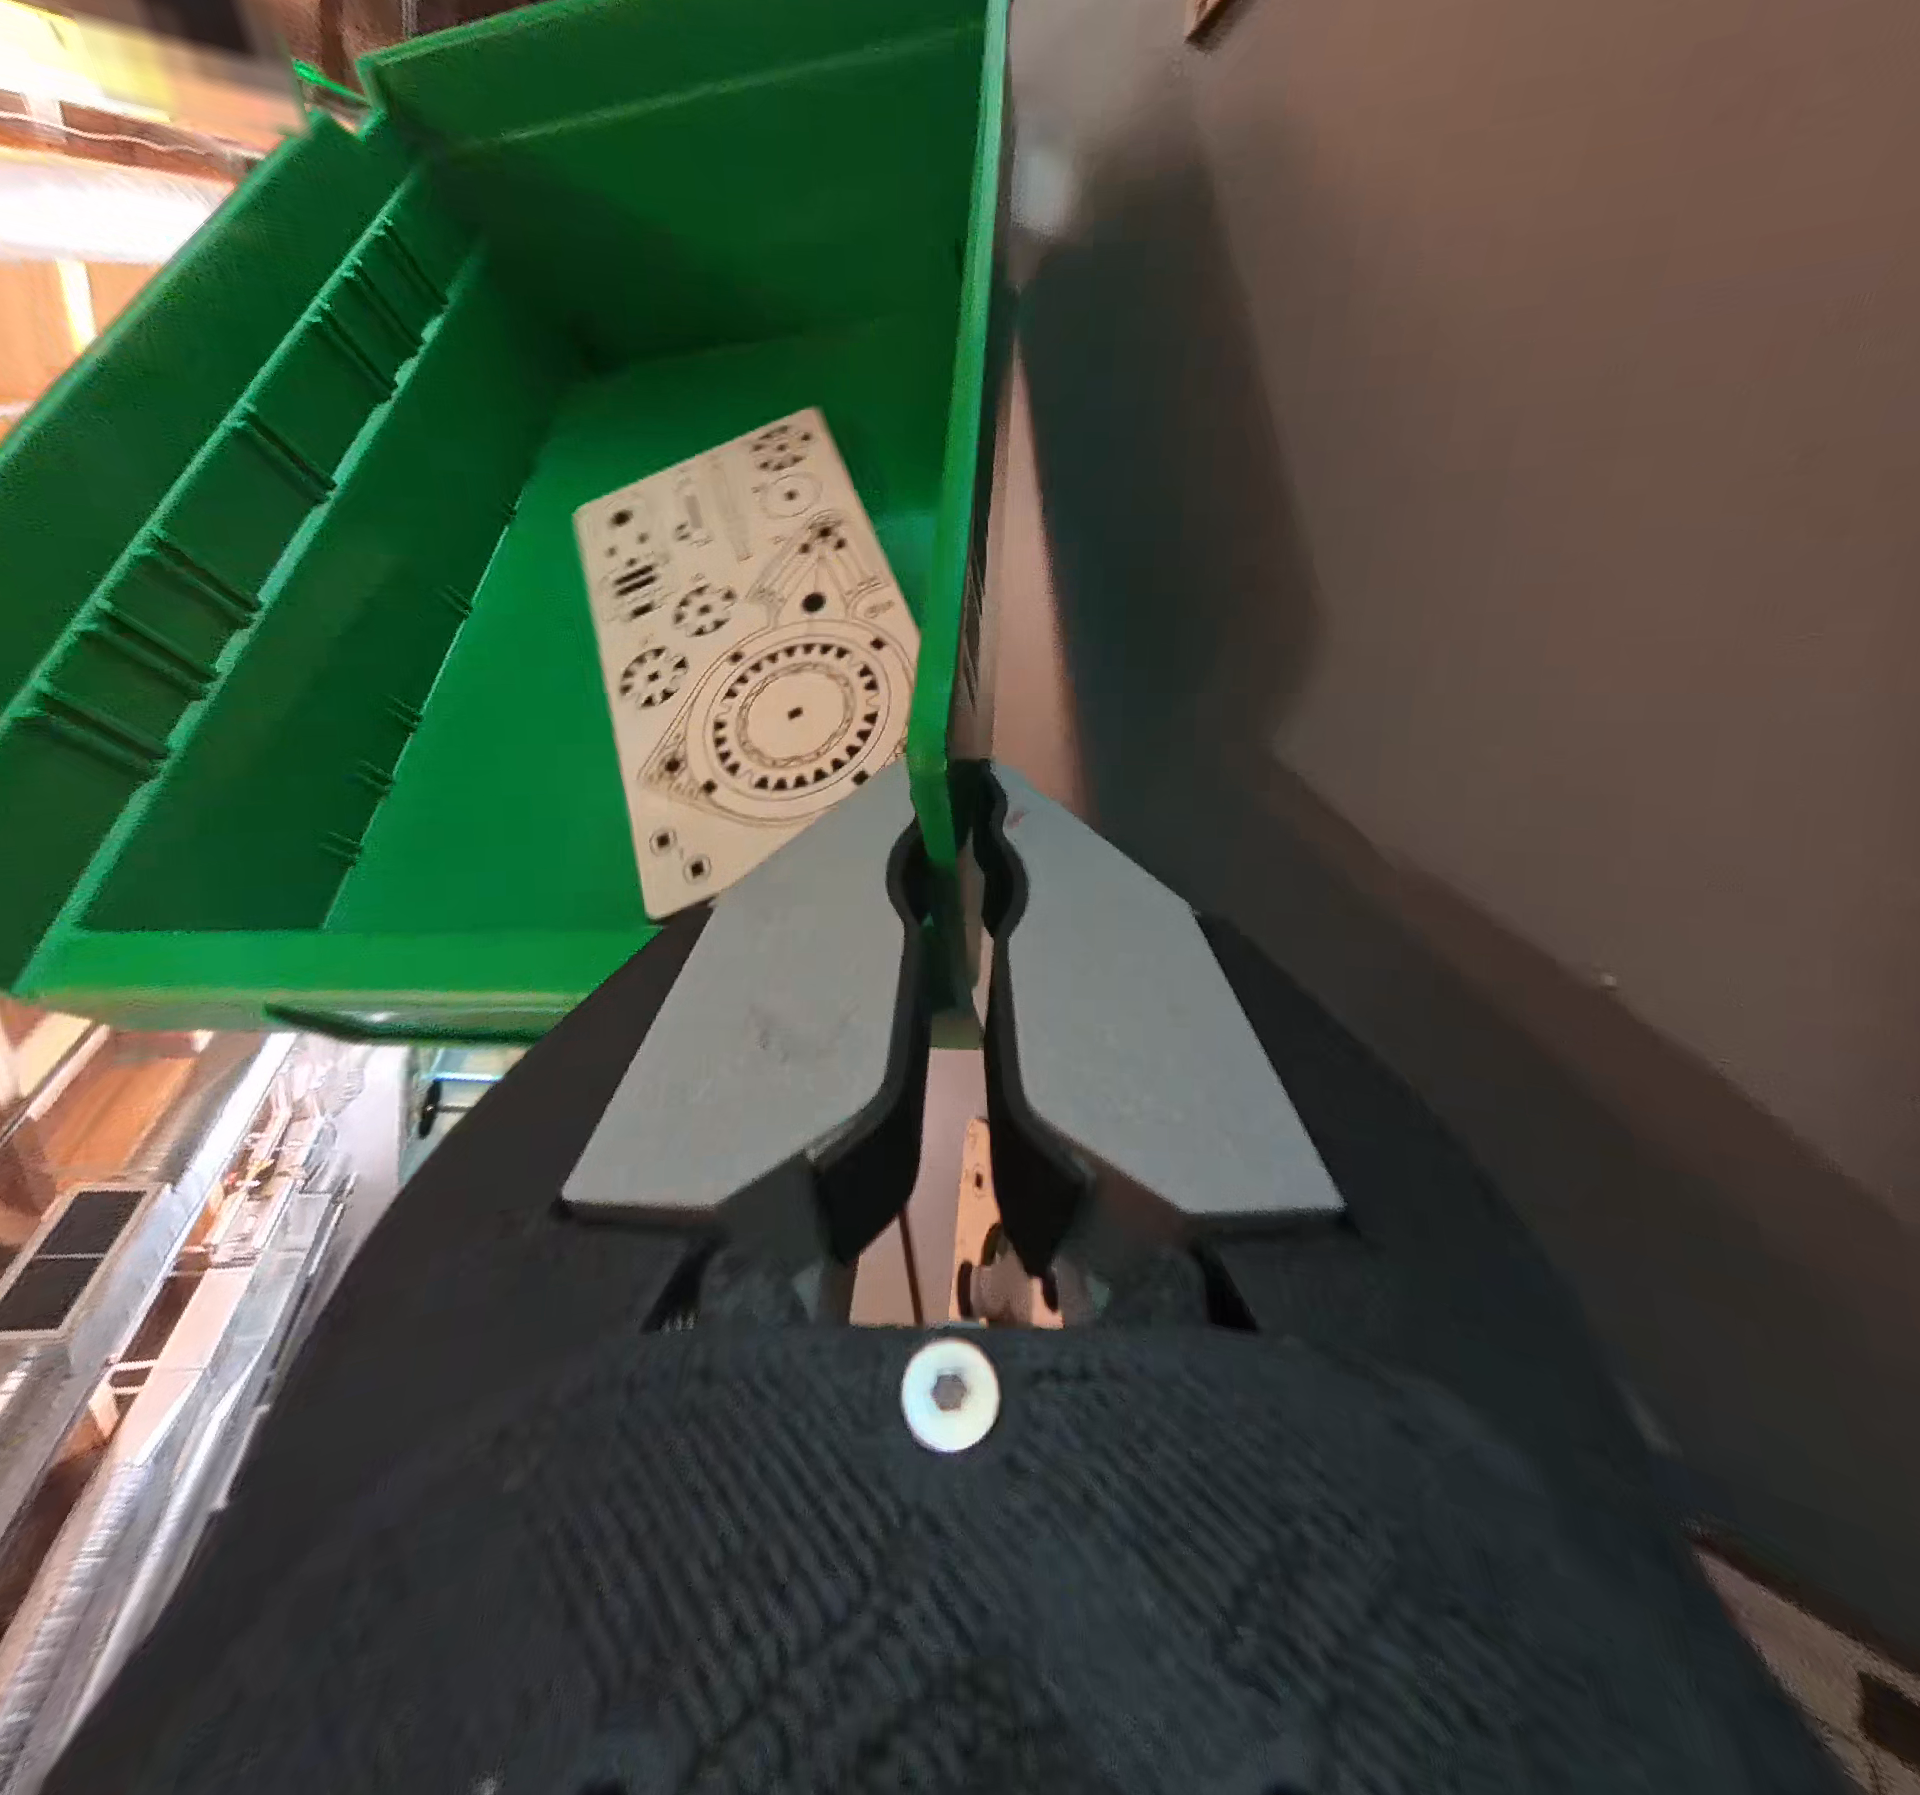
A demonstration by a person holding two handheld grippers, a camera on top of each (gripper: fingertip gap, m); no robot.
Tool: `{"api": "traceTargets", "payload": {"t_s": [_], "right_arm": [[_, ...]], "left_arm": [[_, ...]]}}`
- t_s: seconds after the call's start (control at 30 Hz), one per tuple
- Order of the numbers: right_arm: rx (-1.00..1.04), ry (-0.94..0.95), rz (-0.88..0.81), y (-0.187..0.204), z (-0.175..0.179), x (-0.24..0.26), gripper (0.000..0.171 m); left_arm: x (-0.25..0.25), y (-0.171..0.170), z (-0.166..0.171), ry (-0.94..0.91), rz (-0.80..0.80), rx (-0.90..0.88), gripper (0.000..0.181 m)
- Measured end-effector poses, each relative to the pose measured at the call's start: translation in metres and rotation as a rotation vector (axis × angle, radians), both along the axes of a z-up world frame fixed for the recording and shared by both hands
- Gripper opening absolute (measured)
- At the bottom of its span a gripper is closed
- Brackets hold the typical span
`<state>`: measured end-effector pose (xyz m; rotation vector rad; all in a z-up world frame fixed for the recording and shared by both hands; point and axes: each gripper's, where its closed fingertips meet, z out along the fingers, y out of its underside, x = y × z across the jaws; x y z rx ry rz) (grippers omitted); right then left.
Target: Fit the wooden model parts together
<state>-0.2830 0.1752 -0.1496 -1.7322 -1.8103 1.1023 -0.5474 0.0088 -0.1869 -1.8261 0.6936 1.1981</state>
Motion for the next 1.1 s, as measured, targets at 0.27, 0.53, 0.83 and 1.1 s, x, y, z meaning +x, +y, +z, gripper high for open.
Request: {"api": "traceTargets", "payload": {"t_s": [0.27, 0.53, 0.83, 1.1], "right_arm": [[0.109, -0.033, 0.194, -0.036, 0.009, -0.036, 0.072], [0.407, 0.157, 0.377, -0.065, 0.048, -0.196, 0.07], [0.756, 0.122, 0.646, -0.068, 0.011, -0.324, 0.074], [1.061, 0.061, 0.776, -0.064, -0.031, -0.324, 0.07]], "left_arm": [[0.006, 0.004, -0.005, 0.038, -0.026, -0.029, 0.001], [0.013, 0.007, -0.007, 0.08, -0.061, -0.042, 0.001], [0.014, 0.007, -0.008, 0.112, -0.072, -0.051, 0.002], [0.011, 0.007, -0.012, 0.096, -0.046, -0.07, 0.005]]}}
